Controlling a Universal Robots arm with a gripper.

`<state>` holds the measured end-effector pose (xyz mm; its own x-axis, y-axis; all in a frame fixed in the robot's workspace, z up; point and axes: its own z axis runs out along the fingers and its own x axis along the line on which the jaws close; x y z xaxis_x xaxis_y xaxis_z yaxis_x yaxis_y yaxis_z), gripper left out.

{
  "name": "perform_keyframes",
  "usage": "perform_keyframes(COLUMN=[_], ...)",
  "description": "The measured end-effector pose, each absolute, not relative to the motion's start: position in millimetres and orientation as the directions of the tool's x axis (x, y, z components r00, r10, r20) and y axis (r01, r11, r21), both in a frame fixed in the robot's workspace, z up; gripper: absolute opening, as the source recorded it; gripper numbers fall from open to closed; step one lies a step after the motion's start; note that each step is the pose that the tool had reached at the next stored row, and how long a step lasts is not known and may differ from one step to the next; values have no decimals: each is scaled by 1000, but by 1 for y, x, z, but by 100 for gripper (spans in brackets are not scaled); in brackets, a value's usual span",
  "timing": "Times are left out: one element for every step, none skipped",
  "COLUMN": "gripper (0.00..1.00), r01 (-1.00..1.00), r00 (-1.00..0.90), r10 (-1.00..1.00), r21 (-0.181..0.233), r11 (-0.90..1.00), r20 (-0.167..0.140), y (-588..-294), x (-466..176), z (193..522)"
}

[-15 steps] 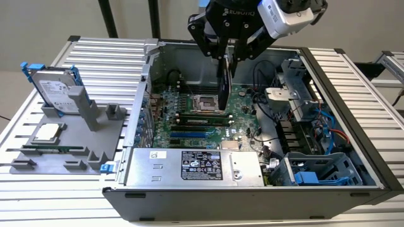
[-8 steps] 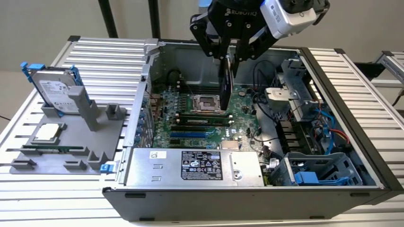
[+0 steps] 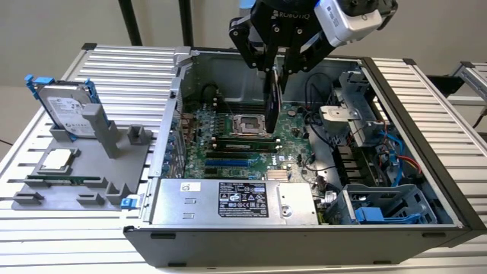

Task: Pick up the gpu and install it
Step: 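Insert the gpu into the slot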

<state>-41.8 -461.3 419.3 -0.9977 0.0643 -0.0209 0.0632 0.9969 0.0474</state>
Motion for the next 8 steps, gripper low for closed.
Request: perform_keyframes(gripper=[0, 0, 0, 0, 0, 0, 0, 0], r01=[61, 59, 57, 55, 53, 51, 48, 46], r00=[-998, -998, -998, -998, -998, -998, -999, -999], r10=[62, 60, 58, 56, 54, 52, 50, 47], r21=[47, 47, 47, 47, 47, 47, 47, 47], r11=[997, 997, 997, 997, 997, 998, 998, 998], r20=[-21, -21, -21, -21, -21, -21, -21, -21], y=[-461, -461, -461, -461, -461, -461, -461, -461], x=[-42, -42, -42, -42, -42, -42, -42, -42], z=[419, 419, 419, 419, 419, 419, 419, 419])
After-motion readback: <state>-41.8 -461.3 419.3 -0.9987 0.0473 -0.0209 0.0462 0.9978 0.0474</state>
